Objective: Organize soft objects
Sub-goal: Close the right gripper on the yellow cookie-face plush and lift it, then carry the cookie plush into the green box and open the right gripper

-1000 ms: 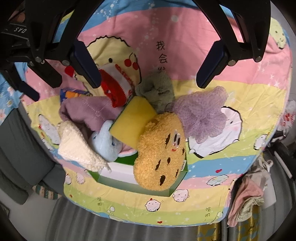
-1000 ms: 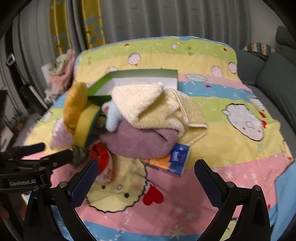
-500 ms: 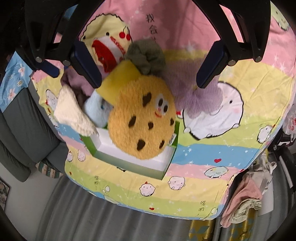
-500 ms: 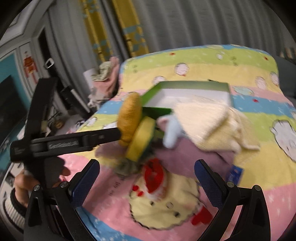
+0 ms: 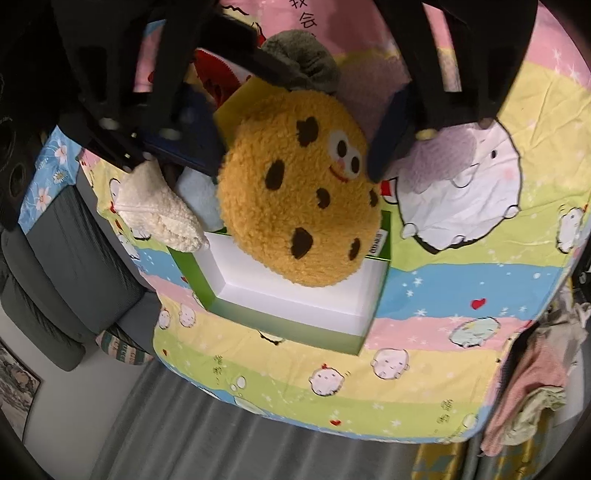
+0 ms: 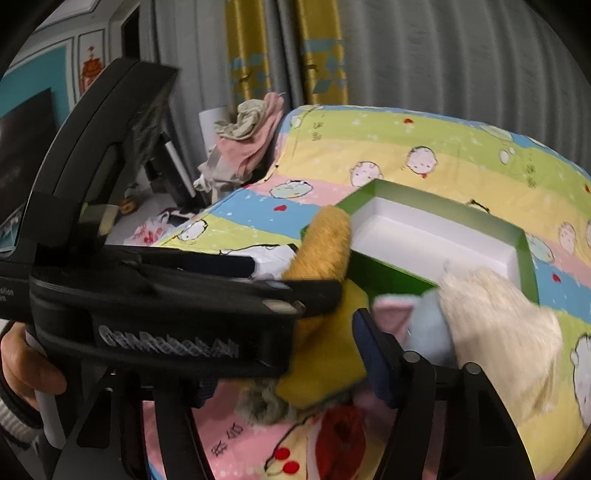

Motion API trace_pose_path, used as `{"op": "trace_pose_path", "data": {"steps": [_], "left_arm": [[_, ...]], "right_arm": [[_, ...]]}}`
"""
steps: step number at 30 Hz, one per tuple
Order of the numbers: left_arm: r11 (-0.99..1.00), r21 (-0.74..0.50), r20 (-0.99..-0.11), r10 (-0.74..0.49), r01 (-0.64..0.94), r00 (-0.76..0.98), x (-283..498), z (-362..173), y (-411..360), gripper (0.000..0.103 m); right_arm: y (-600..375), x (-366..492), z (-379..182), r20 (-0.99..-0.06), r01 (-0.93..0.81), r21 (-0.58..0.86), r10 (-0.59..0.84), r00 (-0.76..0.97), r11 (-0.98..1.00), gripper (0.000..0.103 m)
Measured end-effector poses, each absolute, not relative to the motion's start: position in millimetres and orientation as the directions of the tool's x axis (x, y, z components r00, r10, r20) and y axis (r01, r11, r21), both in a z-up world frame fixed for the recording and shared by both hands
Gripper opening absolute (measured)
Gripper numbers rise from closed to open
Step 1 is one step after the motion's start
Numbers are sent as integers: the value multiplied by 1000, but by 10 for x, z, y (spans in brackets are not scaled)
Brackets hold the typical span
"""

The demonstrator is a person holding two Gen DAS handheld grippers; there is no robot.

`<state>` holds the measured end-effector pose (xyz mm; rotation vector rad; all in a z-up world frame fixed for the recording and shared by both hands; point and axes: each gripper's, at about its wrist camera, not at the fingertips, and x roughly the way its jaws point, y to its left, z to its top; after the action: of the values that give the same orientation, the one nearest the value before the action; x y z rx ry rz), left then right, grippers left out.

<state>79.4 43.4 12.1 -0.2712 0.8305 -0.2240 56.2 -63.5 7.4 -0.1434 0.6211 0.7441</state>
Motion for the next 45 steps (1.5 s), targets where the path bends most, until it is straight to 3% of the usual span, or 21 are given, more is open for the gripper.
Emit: {"op": "trace_pose_path", "data": {"steps": [3, 5, 14, 29, 45], "left_arm": [[936, -337, -695, -319, 100, 644, 853, 107, 444, 48], [932, -345, -693, -329, 106, 641, 883, 107, 463, 41], [896, -423, -670, -410, 135, 619, 901, 64, 544, 23], [906, -396, -597, -378, 150, 708, 619, 537, 628, 21], [902, -372, -552, -404, 219, 730, 1348, 974, 354, 19]], "right_arm": [[-560, 643, 64, -591, -673, 74, 576, 564, 736, 61], [-550, 699, 51, -596, -671, 75, 573, 563, 738, 52], [-561, 803, 9, -602, -679, 117, 596, 532, 725, 37], [-526, 580, 349, -497, -710, 123, 662, 561, 693, 33], [-766, 1200, 733, -422, -644, 107, 621, 661, 758, 33]]}}
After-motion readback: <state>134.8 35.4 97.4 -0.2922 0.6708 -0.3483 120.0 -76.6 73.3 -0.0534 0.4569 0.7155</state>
